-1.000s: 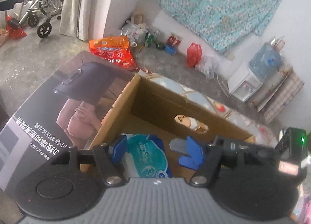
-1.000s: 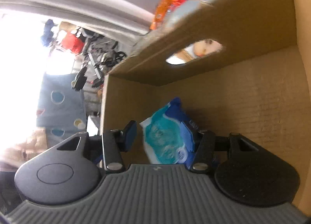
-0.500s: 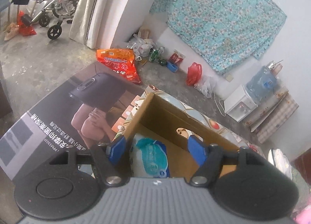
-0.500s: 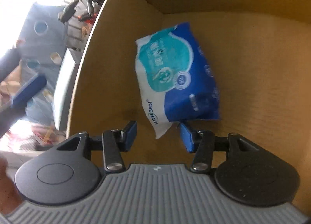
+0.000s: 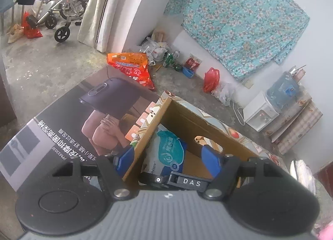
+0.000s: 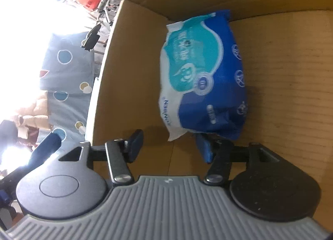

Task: Organize soft objects
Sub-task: 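Move the left tool back to the table over the blue bandage box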

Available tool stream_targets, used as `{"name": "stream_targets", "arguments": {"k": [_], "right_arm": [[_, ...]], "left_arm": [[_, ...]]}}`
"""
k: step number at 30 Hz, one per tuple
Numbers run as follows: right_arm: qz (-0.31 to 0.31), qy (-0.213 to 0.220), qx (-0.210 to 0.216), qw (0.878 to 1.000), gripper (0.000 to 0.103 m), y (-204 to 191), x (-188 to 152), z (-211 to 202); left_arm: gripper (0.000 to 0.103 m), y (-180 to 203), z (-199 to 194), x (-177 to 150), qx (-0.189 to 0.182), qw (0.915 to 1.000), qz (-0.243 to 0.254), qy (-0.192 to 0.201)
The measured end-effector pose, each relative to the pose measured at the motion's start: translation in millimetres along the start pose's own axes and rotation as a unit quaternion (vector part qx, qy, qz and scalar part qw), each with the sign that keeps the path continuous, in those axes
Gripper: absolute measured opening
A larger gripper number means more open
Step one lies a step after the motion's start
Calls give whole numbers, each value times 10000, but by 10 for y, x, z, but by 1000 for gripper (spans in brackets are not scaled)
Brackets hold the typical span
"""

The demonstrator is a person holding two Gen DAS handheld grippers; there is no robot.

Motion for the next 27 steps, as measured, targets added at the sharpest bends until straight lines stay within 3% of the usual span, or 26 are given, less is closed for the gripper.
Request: {"name": "stream_targets", "arguments": {"k": [6,10,13,16,18,22,27], "right_arm": [[-413,200,319,9984,70,-322,-102,-543],[-501,808,752,9926,71,-326,-222,-1419],[-555,1427,1055,9826,72,-211,-447,-2166],[-651,1831,1001,9758,73,34,-728,-2822],[-690,1944,794,9753,75,257,-896,-3168],[-654,2329,193,9701,76,699,-1123,-3864],[-405,3175,-323,9468,80,1174,-1391,-4833]], "left_arm": [[74,153,-260,-51,-190,9994,210,196],[75,343,-624,-130,-447,9967,366,563],[82,587,-921,-290,-743,9913,749,787],[88,882,-1129,-561,-1130,9853,1108,645],[93,1110,-1249,-783,-1503,9782,1340,503],[99,1624,-1451,-1291,-2134,9563,1960,387],[100,2147,-1524,-1976,-2973,9243,2393,84]]}}
Point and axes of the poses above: each gripper's, at about its wrist camera, not at the fingertips, and z roughly the way its jaws point, y to its right, x to its top, the point moved 6 cm from there along z, roughly the way its jaws point, and after that the axes turned 10 degrees about y, right-handed, at the moved point
